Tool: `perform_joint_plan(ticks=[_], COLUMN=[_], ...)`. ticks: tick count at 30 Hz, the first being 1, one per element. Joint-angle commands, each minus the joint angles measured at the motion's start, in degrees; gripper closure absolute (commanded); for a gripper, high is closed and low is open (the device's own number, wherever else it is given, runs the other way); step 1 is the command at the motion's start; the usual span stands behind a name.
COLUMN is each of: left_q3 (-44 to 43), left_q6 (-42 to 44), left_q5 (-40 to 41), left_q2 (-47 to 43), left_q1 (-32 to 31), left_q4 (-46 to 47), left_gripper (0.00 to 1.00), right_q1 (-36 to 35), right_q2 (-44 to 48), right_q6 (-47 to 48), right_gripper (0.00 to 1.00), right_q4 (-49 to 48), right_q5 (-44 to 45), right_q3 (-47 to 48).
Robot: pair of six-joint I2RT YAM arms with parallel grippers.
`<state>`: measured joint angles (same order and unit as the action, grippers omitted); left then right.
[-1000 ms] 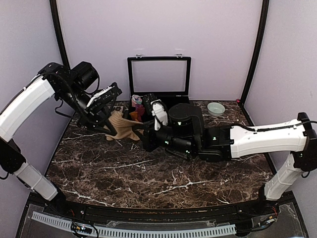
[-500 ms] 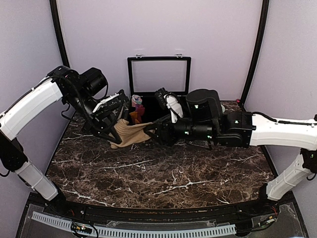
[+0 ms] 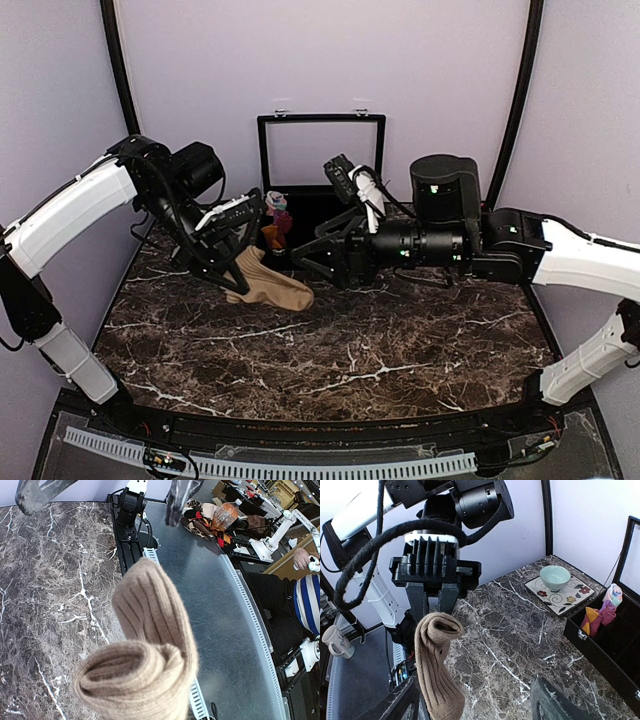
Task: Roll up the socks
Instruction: Roll the sock at the center of the board.
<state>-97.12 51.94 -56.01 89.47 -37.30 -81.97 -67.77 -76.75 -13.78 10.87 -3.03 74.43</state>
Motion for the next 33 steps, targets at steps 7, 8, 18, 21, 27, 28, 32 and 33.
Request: perform_joint_plan(ticks=[7, 8, 18, 21, 27, 28, 32, 33], left_q3=[1.02, 1.05, 1.8, 2.55, 2.02, 1.64, 0.33, 0.08], left_q6=[-0.13, -0.17, -0.49, -0.26, -1.1, -1.48, -2.25, -2.45], left_q5=[-1.21, -1.22, -2.16, -3.42, -6.29, -6.6, -7.05, -7.17], left_q2=[-0.12, -0.17, -1.26, -1.91, -2.45, -2.58, -3.16, -3.21], left_q1=[-0.36, -0.35, -0.41, -0.58, -2.16, -2.43, -2.53, -2.56], left_q4=[-1.87, -1.87, -1.87, -1.92, -1.96, -1.98, -1.96, -1.97], left_gripper=[1.0, 1.0, 1.0, 1.0, 1.0, 1.0, 1.0, 1.0], right_q1=[-0.27, -0.34, -1.15, -0.31, 1.69, 1.82, 2.17, 2.22], right_q2=[-7.43, -8.79, -14.11, -14.13, -16.39, -16.74, -18.74, -19.11], right_q6=[2.88, 2.96, 4.43, 5.53, 8.02, 8.16, 8.55, 8.6], right_gripper=[0.22, 0.21, 0.24, 0.37, 0.65, 0.67, 0.75, 0.79], right_q4=[-9.44, -9.67, -10.96, -11.57, -9.42, -9.06, -5.56, -4.89], right_q5=[-7.0, -7.29, -7.62, -13.13, -21.53, -22.56, -26.49, -27.19], right_q3=[4.02, 5.21, 8.19, 7.88, 10.09, 10.63, 13.76, 14.3])
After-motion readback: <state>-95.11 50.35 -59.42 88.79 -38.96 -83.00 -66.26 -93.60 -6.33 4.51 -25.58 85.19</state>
